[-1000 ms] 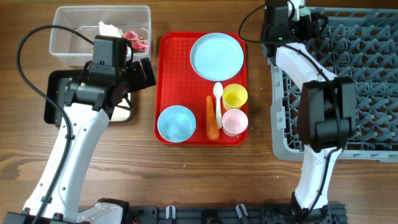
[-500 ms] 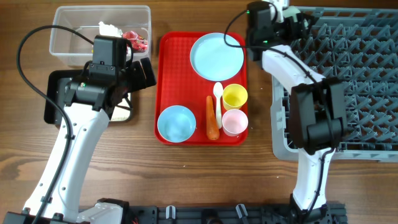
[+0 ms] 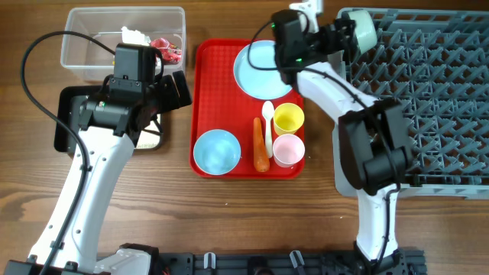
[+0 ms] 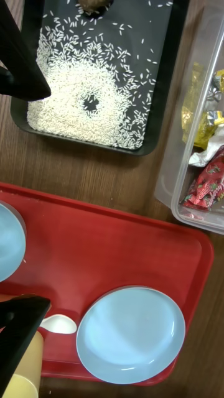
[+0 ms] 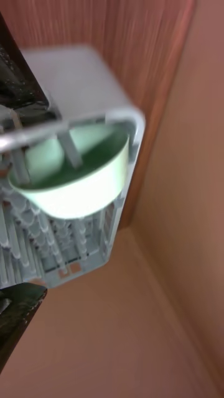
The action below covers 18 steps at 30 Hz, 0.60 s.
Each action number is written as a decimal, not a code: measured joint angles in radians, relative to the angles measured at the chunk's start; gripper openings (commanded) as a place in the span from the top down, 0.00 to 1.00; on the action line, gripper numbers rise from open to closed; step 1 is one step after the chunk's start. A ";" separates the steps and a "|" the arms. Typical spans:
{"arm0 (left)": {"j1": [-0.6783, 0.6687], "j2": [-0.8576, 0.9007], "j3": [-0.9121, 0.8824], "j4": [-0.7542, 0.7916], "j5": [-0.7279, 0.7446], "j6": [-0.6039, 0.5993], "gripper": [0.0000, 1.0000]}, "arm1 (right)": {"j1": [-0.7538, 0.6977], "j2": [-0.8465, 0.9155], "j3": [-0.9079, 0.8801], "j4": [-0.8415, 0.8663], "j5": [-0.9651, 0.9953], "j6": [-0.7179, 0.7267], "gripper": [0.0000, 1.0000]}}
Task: Sort waste into correct bins and load items into the dishwasher rack
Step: 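Move the right gripper back to the light-blue bowl on the tray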
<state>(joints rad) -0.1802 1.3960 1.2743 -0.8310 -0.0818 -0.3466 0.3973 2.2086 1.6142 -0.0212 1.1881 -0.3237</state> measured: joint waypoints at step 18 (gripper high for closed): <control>0.000 0.000 0.000 0.000 0.000 0.000 0.00 | 0.109 -0.382 -0.006 -0.663 -0.680 0.633 0.14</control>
<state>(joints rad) -0.1802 1.3960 1.2743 -0.8310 -0.0814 -0.3470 0.5060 1.8263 1.6085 -0.6838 0.5079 0.3092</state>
